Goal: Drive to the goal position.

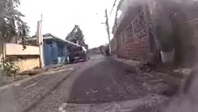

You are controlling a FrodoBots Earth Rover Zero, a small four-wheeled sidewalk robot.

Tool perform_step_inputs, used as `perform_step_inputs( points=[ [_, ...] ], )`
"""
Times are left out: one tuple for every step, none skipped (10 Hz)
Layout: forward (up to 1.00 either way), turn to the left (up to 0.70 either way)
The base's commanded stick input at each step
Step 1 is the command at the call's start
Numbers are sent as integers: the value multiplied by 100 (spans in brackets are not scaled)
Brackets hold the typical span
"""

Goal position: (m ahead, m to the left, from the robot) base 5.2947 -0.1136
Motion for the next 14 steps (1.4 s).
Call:
perform_step_inputs(
  points=[
    [85, 0],
    [85, 0],
    [85, 0],
    [85, 0],
    [85, 0],
    [85, 0],
    [85, 0],
    [85, 0],
    [85, 0],
    [85, 0],
    [85, 0],
    [85, 0],
    [85, 0],
    [85, 0]
  ],
)
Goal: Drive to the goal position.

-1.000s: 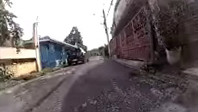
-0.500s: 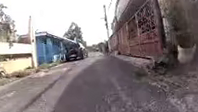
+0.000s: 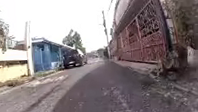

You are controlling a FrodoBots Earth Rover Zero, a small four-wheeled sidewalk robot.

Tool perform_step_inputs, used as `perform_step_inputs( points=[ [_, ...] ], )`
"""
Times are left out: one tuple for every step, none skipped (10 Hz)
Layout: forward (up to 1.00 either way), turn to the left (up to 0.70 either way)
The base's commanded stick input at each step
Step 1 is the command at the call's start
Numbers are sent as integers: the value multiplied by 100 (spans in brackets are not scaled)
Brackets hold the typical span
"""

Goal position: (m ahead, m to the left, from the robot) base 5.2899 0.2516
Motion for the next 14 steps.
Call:
perform_step_inputs(
  points=[
    [85, 0],
    [85, 0],
    [85, 0],
    [85, 0],
    [85, 0],
    [85, 0],
    [85, 0],
    [85, 0],
    [85, 0],
    [85, 0],
    [85, 0],
    [85, -2],
    [85, -14],
    [85, 0]
  ],
)
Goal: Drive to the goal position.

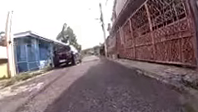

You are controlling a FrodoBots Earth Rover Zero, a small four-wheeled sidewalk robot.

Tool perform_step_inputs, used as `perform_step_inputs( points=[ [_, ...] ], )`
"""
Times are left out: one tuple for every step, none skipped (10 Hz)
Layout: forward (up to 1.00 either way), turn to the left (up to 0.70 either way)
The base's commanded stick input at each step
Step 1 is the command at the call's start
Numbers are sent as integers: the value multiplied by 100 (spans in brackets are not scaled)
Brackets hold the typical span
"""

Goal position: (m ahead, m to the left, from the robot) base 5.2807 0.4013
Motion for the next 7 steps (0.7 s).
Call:
perform_step_inputs(
  points=[
    [85, 0],
    [85, 0],
    [85, 0],
    [85, 0],
    [85, 0],
    [85, 0],
    [85, 0]
  ],
)
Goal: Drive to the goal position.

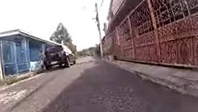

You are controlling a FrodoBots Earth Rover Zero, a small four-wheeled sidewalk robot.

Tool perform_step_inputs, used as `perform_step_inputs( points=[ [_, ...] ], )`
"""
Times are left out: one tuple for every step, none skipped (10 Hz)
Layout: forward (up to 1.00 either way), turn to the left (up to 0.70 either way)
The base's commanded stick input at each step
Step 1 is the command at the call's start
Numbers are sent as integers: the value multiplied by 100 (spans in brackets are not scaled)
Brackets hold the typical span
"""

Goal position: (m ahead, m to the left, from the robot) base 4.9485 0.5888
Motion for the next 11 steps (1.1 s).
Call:
perform_step_inputs(
  points=[
    [85, 0],
    [85, 0],
    [85, 0],
    [85, 0],
    [85, 0],
    [85, 0],
    [85, 0],
    [85, 0],
    [85, 0],
    [85, 0],
    [85, 24]
  ],
)
